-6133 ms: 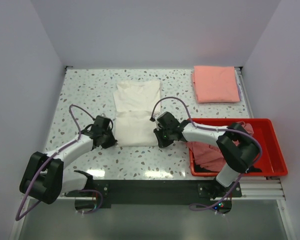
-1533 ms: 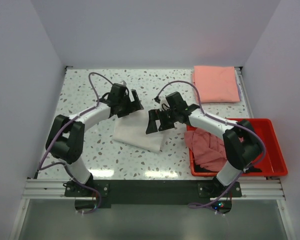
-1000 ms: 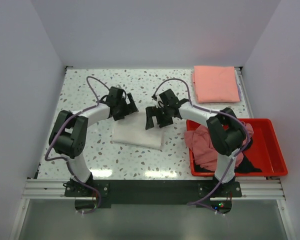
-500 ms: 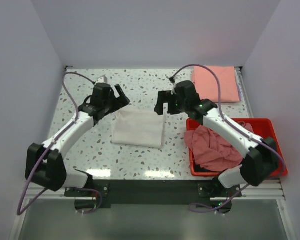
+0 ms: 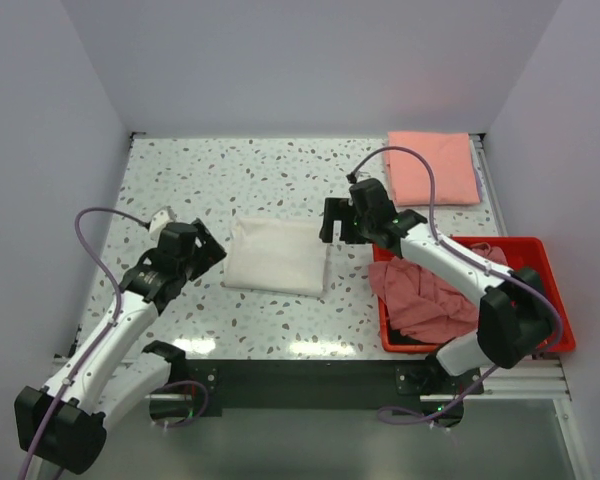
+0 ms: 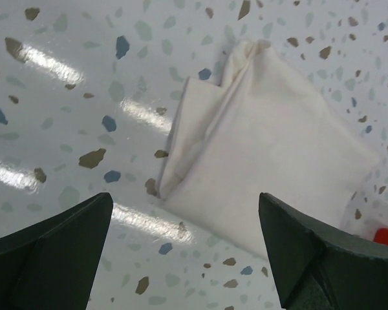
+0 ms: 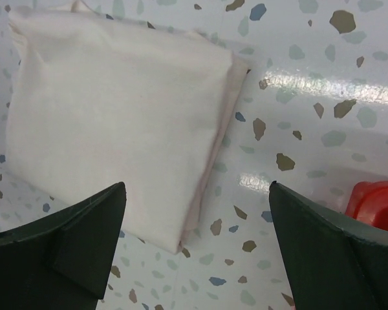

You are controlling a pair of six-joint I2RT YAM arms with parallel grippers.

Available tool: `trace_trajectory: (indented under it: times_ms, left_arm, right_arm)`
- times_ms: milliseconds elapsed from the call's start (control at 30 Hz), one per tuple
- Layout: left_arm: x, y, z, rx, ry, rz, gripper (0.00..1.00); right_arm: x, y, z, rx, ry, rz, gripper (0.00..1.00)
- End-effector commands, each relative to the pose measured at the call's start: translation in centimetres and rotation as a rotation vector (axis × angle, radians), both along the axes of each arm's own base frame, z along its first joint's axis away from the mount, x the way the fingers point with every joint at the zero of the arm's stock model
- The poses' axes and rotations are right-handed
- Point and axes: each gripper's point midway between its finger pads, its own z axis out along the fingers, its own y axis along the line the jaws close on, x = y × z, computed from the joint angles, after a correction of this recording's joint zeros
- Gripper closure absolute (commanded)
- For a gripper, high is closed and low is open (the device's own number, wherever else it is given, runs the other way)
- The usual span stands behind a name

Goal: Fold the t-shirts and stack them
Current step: Neatly place the folded tshirt to the corner

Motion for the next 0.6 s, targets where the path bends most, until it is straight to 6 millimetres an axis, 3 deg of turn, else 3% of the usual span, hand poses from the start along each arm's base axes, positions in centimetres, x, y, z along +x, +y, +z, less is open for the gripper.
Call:
trace_trajectory:
  times_ms: [0,233,567]
  left_arm:
    - [-1.6,1.6,-1.4,0.028,0.056,0.075,0.00]
    - [-2.5,2.0,-2.1,0.052,0.093,0.068,0.00]
    - [-2.7,2.0,-3.0,0.068,0.118,0.054,0.00]
  right_arm:
    - [0.5,1.0,-1.1,0.032,0.048,-0.025,0.06]
    - [1.0,2.8,-5.7,0.029,0.161,-0.018,0.13]
    - [0.7,5.1,-9.2,0.017,0.230,0.019,0.26]
